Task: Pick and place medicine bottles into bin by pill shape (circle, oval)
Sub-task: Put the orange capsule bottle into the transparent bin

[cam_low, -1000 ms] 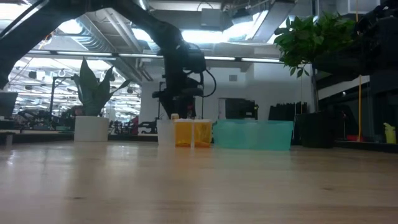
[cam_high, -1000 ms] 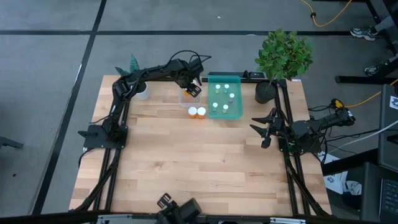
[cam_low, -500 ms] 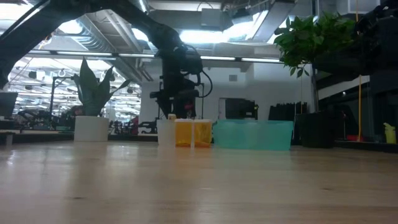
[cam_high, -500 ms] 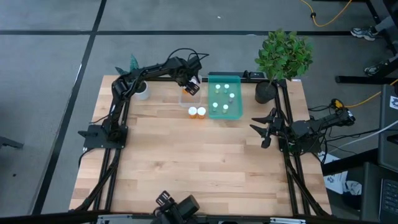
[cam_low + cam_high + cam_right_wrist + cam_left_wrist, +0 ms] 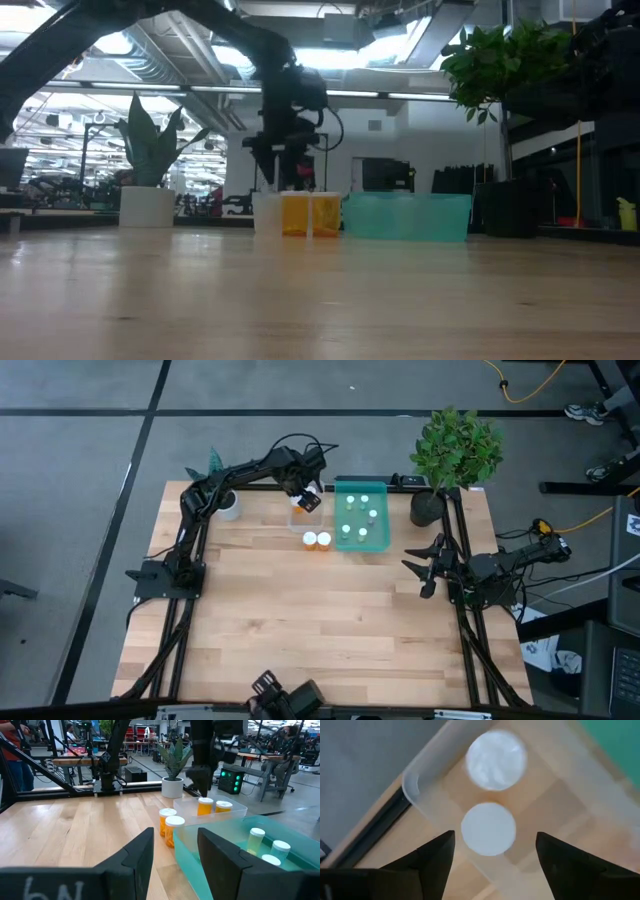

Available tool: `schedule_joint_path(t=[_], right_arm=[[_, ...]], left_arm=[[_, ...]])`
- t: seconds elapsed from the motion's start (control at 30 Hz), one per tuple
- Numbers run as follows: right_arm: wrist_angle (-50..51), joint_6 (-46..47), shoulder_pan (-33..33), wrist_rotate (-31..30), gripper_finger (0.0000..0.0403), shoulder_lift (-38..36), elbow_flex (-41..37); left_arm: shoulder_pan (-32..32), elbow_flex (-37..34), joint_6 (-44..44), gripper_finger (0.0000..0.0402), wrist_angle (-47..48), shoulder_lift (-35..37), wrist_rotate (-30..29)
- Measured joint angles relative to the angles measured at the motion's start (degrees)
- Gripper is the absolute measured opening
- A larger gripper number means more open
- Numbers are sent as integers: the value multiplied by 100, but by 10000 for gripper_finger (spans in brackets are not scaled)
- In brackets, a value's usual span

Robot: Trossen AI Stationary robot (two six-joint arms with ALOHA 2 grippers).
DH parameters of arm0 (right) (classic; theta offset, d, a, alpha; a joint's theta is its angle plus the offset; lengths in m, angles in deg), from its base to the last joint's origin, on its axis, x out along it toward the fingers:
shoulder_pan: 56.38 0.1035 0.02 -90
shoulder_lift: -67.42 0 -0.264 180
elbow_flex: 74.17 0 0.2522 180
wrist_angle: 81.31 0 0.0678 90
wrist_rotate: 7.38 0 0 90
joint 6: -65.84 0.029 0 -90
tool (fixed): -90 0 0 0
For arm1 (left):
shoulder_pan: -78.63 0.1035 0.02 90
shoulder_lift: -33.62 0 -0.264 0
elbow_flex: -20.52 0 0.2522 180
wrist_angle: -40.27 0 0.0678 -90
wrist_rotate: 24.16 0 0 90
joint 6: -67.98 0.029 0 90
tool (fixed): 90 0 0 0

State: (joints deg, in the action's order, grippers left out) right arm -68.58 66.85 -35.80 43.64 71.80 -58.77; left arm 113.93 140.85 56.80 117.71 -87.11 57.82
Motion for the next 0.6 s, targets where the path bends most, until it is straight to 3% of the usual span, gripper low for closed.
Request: schedule_joint_path(t=[0.3,0.5,0.6], right_arm=[[0,0,0,1,154,1,0],[0,28,0,2,154,0,-1],[0,30,0,2,154,1,-1]], left_arm=[[-870,1247,285,265,1386,2,-21],[-1646,2043,276,265,2681,2,-499],[-1983,2110,338,265,2599,143,-461]])
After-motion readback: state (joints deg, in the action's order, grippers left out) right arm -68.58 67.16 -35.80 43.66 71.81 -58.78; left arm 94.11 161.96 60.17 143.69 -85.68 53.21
